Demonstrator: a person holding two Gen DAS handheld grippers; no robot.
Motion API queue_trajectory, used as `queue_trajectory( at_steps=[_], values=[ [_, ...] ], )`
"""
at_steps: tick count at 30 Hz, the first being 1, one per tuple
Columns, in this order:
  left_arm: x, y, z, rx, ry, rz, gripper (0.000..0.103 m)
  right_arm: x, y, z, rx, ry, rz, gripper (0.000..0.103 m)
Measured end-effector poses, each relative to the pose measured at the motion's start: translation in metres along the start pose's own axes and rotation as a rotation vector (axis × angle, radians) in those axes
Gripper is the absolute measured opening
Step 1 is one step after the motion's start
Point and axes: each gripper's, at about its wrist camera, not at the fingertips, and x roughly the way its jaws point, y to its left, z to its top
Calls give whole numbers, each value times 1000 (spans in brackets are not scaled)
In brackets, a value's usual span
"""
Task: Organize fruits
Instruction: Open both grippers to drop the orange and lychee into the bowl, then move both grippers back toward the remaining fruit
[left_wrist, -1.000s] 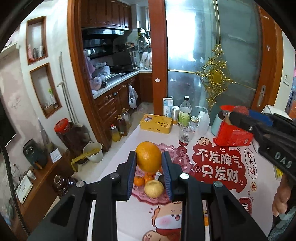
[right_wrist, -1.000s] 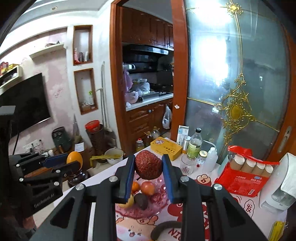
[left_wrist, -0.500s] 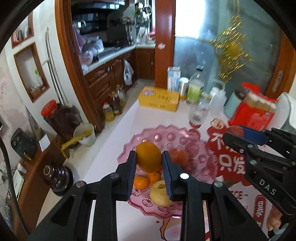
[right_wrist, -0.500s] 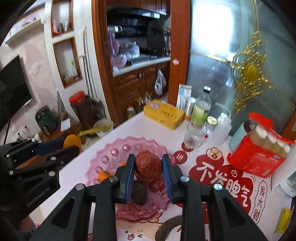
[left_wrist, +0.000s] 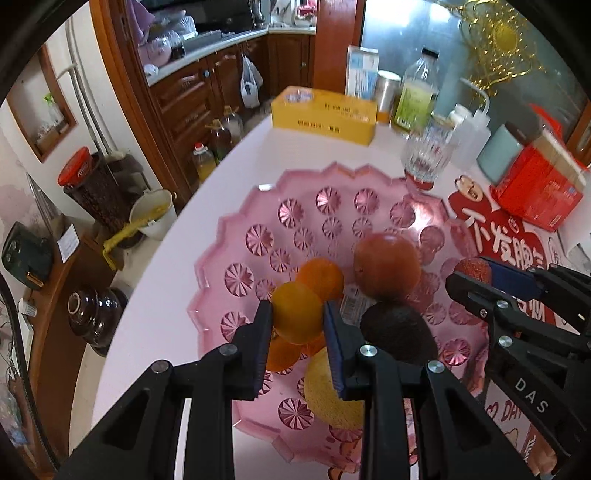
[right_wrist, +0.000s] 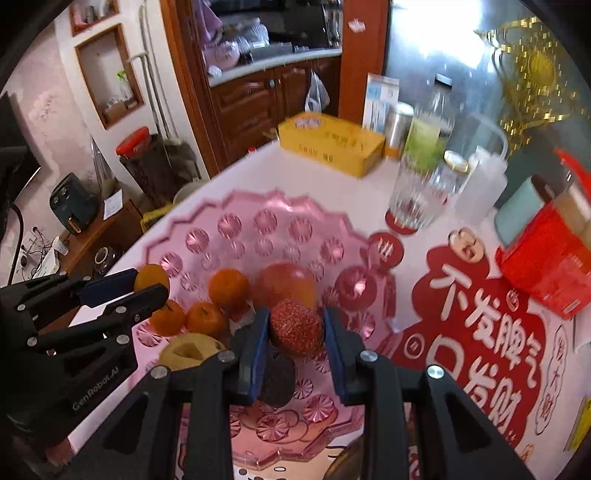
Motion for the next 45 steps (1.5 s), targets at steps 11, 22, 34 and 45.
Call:
queue_trajectory(
  at_steps=[11,22,34,45],
  values=[
    [34,-9,2,17,47,2,27,26,-7,-8,10,50,-18,30],
    [22,-11,2,42,-23,117,83,26,-7,-6,20,38,-18,42],
    [2,-8,-1,23,-35,99,86,10,-12,-8,45,16,7,43],
    [-37,-6,-10,12,-69,106,87,-19,-7,-12,48,-16,32,44]
  ],
)
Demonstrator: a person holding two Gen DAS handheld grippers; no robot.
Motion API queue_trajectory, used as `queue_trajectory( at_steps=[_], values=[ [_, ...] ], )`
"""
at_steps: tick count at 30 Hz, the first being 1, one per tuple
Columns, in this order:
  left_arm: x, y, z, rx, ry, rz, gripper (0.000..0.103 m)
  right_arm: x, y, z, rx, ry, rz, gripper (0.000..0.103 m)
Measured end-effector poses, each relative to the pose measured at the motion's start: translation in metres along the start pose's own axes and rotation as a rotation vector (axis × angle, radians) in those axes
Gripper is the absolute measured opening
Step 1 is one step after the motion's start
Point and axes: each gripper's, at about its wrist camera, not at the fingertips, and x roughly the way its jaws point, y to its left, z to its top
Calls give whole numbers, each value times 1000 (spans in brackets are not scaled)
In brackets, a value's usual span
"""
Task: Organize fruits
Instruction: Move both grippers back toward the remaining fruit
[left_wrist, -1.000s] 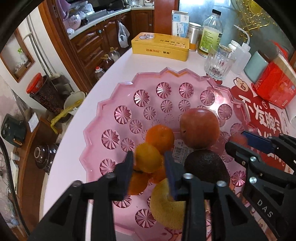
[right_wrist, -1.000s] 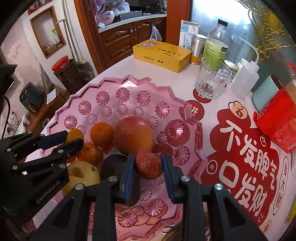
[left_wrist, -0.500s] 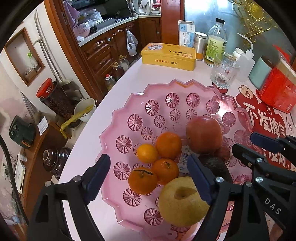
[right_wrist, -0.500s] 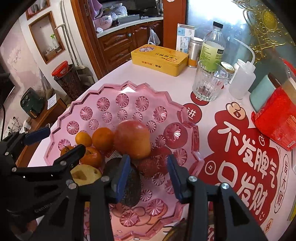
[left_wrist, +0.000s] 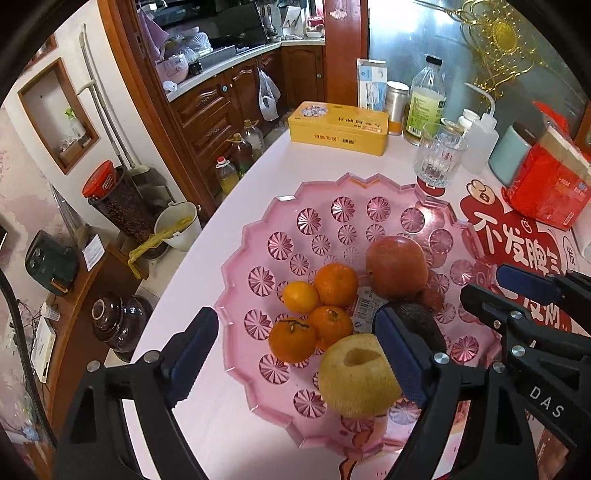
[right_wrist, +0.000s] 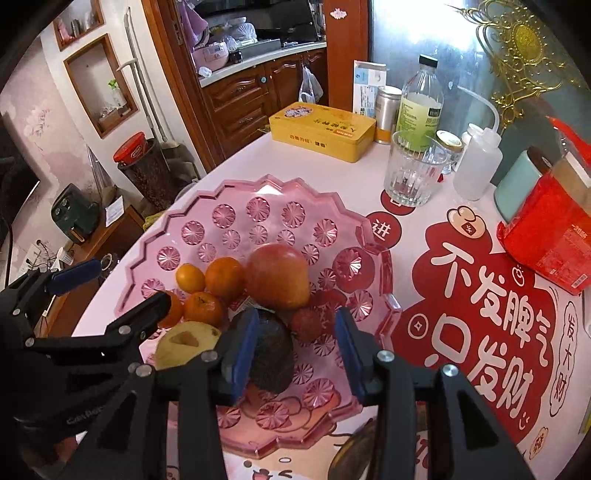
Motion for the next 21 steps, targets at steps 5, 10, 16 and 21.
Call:
queue_trajectory(
  at_steps=[5,10,16,21],
  values=[
    [-24,4,-5,-8,-27,10,90,-18,5,-2,-6,-23,9,44],
    [-55,7,-10,-16,-56,14,91,-43,9,-7,-14,-56,19,44],
    [-94,2,-17,-9,-103,18,91,-79,12,-16,-21,-103,20,44],
    [-132,-1,-29,-15,-143,27,91,-115,11,-28,-25,-152,21,44]
  ],
)
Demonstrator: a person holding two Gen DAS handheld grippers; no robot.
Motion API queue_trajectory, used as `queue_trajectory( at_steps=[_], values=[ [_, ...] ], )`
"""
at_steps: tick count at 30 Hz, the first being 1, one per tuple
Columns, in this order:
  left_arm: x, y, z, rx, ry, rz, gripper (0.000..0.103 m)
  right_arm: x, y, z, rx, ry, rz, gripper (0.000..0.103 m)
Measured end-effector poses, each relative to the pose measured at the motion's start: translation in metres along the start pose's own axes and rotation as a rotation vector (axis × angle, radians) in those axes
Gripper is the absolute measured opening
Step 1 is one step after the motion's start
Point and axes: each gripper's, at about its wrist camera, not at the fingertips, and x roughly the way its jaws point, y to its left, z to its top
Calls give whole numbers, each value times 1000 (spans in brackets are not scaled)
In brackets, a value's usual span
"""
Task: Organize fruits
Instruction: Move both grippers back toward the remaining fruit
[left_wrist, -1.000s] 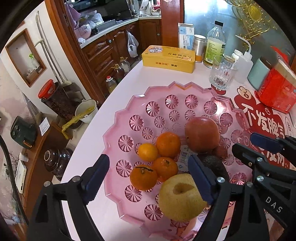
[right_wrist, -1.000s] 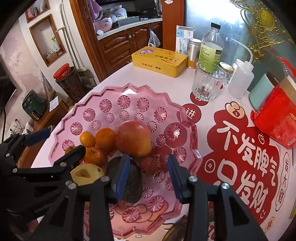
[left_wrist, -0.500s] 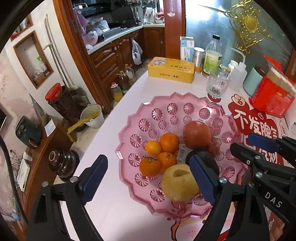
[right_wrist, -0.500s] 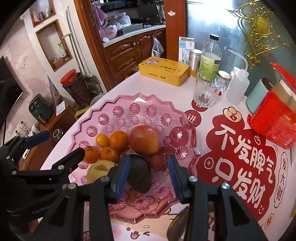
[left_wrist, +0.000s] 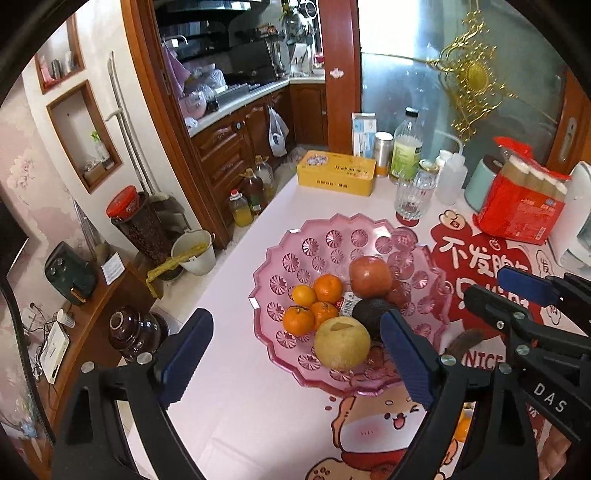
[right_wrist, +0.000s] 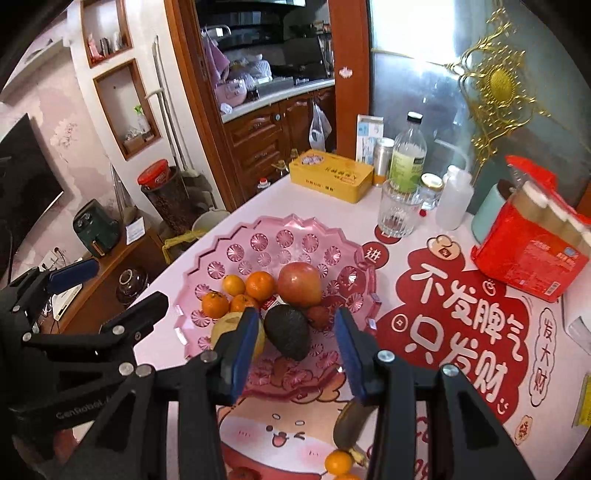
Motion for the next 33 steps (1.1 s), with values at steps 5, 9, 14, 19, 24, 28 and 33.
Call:
queue_trajectory(
  at_steps=[5,9,14,19,24,28,33],
  values=[
    [-38,-2,-9,-8,-35,12,92,-35,-5,-9,10,-44,12,44],
    [-64,-5,-18,-10,-61,34,95,-59,-9,-18,2,-78,19,44],
    [-99,-16,-37,-23,-91,74,98,-84,-18,-34,-21,-113,41,51],
    [-115,-30,-54,-29,-87,102,98,-95,-29,-49,-45,-115,59,54],
    [-116,-45,-74,-42,-70,113,98,-97,-44,-68,-66,-92,74,54],
    [-101,-57,-94,-48,-31,121,98,-91,-56,-85,-77,-72,70,54],
    [-70,-72,-126,-54,36,114,98,-76,-69,-108,-76,-24,77,54]
  ],
)
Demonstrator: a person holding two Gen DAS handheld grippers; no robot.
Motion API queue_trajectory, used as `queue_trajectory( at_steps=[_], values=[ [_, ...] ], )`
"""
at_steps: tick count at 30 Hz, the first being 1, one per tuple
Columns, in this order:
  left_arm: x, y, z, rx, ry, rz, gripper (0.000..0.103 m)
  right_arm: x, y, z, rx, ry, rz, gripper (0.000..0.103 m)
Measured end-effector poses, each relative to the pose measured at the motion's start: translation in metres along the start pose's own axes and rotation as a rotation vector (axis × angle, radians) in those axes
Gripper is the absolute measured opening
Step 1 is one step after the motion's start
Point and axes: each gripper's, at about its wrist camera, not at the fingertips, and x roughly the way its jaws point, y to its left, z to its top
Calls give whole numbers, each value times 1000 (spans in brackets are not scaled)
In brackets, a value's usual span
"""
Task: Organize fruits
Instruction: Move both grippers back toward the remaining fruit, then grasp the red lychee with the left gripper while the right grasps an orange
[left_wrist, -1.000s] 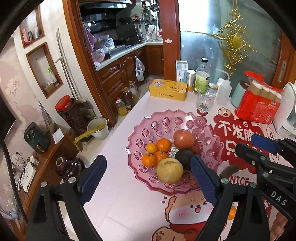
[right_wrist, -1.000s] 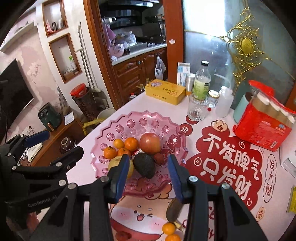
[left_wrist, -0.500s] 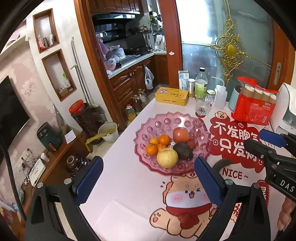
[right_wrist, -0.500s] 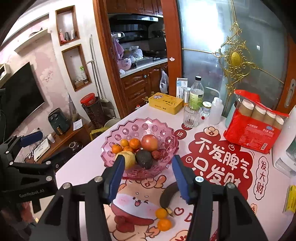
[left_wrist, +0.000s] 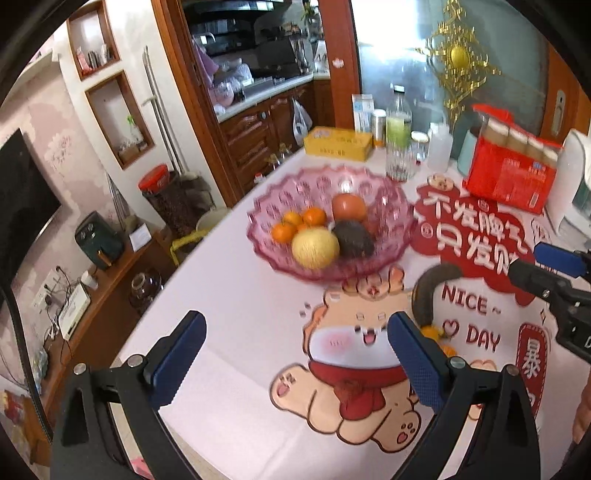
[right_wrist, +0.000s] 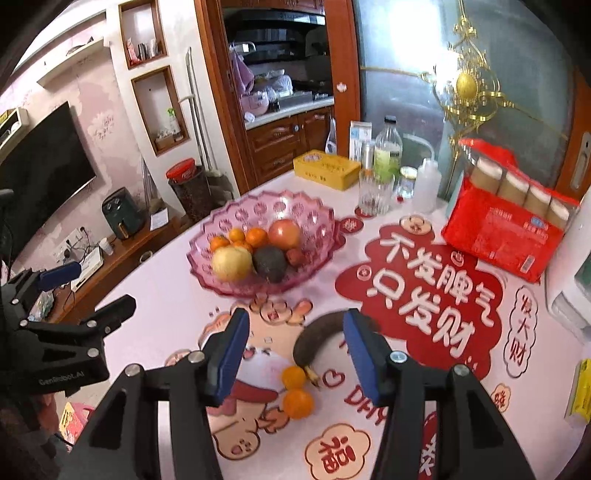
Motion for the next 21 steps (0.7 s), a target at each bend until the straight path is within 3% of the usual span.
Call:
queue_trajectory(
  at_steps=[14,21],
  values=[
    [83,-22,-76,-68,115,-91,98,75,-20,-77,16,183,27,54],
    [114,-26,-96,-109,169,-114,88,107,-21,-97,26,256,50,54]
  ],
)
